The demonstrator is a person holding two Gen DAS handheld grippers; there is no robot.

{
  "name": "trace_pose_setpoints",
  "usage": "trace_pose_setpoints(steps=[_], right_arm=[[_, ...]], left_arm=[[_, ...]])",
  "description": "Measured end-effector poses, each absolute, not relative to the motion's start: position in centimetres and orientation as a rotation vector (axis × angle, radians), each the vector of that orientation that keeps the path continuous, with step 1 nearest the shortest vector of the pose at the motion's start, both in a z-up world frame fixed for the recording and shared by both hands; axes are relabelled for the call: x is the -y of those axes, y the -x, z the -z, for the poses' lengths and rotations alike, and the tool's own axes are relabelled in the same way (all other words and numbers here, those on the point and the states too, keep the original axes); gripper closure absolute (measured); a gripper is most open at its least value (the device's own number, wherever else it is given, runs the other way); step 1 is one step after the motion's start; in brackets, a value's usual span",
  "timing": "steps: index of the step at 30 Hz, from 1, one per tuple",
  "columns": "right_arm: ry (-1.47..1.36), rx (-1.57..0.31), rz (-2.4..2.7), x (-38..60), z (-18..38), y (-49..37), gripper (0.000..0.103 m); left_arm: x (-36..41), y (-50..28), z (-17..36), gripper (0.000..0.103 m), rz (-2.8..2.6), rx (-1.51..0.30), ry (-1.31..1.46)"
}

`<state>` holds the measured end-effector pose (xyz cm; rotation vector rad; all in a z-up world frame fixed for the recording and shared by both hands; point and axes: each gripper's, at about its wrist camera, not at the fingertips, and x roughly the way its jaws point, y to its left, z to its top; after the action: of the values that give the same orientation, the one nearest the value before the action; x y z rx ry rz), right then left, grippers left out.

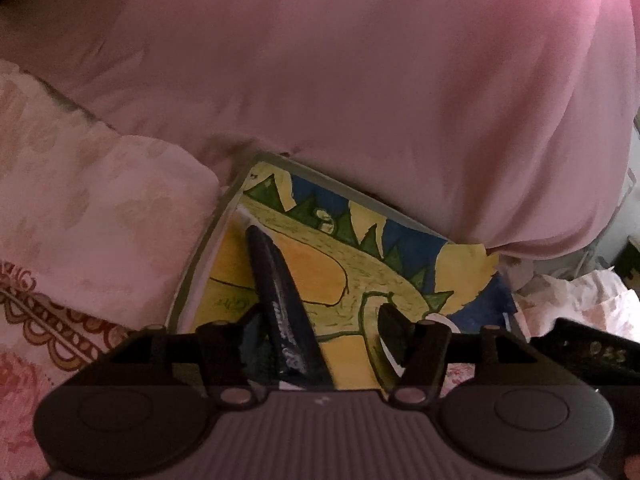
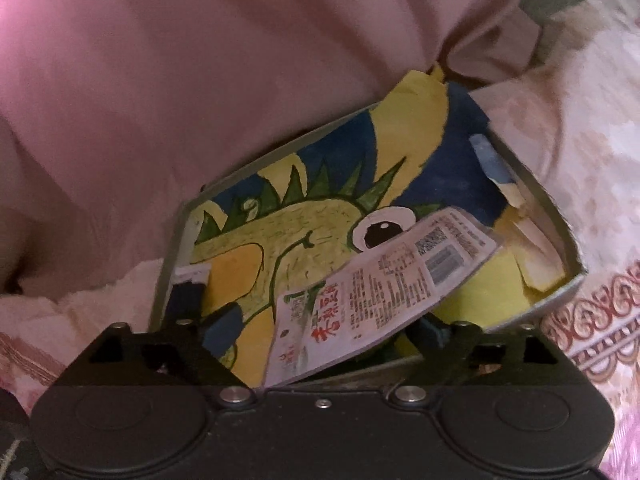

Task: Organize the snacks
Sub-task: 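Open both grippers to drop the pouch and packet into the tray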

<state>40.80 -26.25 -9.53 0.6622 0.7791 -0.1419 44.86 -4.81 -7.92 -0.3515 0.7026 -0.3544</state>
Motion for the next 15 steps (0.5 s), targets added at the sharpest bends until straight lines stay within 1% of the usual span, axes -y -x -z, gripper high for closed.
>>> trace_pose_setpoints(steps=[2,4,6,9,11,13,15], right_arm=[[-0.696,-0.788,0.136,26.8,9.0,-40.3,0.009],[-0.703,-0.790,0.139,27.0,8.5,-39.8,0.007],[-0.687,-0.788,0.150,27.0,7.8,-39.0,0.003],[-0.660,-0.767,0.144,26.9,6.6,-37.9,0.002],[-0.618,-0.748,0.134,26.4,5.4,-37.1,0.001],[-0.548,-0.720,0.137,25.6,3.9,-36.0,0.001],[-0.482,-0.697,0.134,24.9,2.6,-34.9,0.001]], left_arm=[[4.5,-44.6,7.5,0.031,0.343,-0.702,0.358],[4.4,-44.2,6.9,0.024,0.331,-0.693,0.356],[4.1,-43.6,6.3,0.019,0.320,-0.682,0.354],[3.7,-42.5,5.1,0.016,0.307,-0.665,0.342],[3.2,-41.6,4.1,0.012,0.305,-0.642,0.337],[2.9,-40.5,2.8,0.005,0.301,-0.608,0.327],[2.7,-39.2,1.3,0.003,0.295,-0.569,0.300]])
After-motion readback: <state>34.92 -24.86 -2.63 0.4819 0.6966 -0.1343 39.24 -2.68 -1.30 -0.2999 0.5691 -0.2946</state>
